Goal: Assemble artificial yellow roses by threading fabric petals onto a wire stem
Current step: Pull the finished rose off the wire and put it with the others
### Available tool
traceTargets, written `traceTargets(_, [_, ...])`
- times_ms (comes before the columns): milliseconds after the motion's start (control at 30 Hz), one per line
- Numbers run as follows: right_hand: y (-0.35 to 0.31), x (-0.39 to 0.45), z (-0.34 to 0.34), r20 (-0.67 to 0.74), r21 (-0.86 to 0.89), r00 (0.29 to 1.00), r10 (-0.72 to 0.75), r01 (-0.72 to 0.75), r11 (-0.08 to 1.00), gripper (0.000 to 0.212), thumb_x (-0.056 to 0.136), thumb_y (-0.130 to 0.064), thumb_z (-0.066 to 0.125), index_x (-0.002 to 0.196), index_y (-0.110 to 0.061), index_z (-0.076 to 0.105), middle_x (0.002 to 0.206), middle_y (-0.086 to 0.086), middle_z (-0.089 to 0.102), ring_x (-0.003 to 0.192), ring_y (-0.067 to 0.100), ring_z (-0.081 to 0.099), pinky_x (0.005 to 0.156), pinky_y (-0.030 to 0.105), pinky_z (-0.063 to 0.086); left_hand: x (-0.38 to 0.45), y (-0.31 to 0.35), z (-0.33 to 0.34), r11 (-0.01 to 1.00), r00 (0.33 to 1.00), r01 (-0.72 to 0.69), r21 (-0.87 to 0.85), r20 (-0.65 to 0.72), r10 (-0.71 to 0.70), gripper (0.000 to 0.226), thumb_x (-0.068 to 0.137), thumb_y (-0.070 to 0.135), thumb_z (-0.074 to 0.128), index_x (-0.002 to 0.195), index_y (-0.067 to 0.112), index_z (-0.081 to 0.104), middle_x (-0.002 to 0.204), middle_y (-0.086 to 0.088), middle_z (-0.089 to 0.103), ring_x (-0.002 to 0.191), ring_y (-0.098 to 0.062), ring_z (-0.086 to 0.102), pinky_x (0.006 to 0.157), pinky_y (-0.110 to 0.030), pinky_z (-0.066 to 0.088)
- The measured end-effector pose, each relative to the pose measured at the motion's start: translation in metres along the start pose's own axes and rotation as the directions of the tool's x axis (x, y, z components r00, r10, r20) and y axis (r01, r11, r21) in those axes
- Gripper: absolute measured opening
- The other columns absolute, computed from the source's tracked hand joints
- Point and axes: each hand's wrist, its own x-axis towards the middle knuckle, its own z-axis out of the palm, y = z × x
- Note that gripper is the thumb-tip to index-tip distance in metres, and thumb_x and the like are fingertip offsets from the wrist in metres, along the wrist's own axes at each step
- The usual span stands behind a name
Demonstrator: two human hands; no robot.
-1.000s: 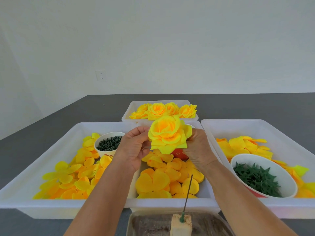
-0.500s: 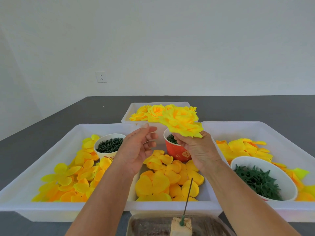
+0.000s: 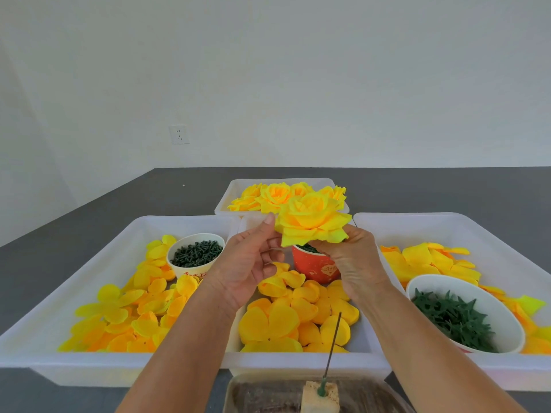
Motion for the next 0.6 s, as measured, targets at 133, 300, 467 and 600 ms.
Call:
traceTargets(133, [-0.0004, -0.0012, 0.0013, 0.032, -0.005, 0.998, -0.054, 0.054, 0.999, 0.028, 0.070, -0.005, 0.078, 0.066, -0.031, 0.069, 0.063, -0.018, 0.068, 0.063, -0.009, 0.060, 0.056, 0.004, 0.045, 0.0010, -0.0016, -0.0011, 0.999, 1.000, -0.006, -0.051, -0.028, 0.004, 0.021, 0.068, 0.038, 0.065, 0.068, 0.017, 0.061, 0.059, 0.002, 0.056, 0.049, -0.009, 0.054, 0.037, -0.016, 0.031])
traceTargets(300, [0.0013, -0.0014, 0.0018, 0.060, -0.057, 0.986, -0.157, 0.160, 0.985, 0.033, 0.076, 0.003, 0.071, 0.064, -0.027, 0.066, 0.063, -0.016, 0.065, 0.060, -0.007, 0.058, 0.055, 0.006, 0.045, 0.0006, -0.0038, -0.0026, 0.997, 0.998, -0.057, -0.044, -0.037, 0.055, 0.011, 0.078, 0.016, 0.061, 0.069, 0.011, 0.064, 0.053, 0.002, 0.058, 0.044, -0.005, 0.050, 0.037, -0.015, 0.031])
traceTargets(467, [0.0033, -0.0007, 0.0017, 0.079, -0.095, 0.981, -0.178, 0.185, 0.978, 0.020, 0.079, 0.002, 0.070, 0.069, -0.016, 0.070, 0.076, 0.018, 0.070, 0.066, 0.014, 0.057, 0.059, 0.018, 0.050, 0.0024, -0.0055, -0.0039, 0.997, 0.989, -0.057, -0.054, -0.138, 0.049, 0.021, 0.087, 0.007, 0.057, 0.068, 0.012, 0.063, 0.050, 0.004, 0.054, 0.041, -0.003, 0.046, 0.037, -0.014, 0.032])
traceTargets(600, [0.0047, -0.0003, 0.0016, 0.063, -0.070, 0.983, -0.174, 0.178, 0.982, 0.019, 0.077, 0.002, 0.072, 0.072, -0.016, 0.072, 0.075, 0.016, 0.070, 0.066, 0.009, 0.058, 0.060, 0.016, 0.050, 0.0033, -0.0039, -0.0029, 0.996, 0.993, -0.019, -0.090, -0.121, 0.008, 0.018, 0.083, 0.025, 0.063, 0.067, 0.015, 0.060, 0.054, 0.003, 0.053, 0.044, -0.007, 0.045, 0.037, -0.016, 0.031])
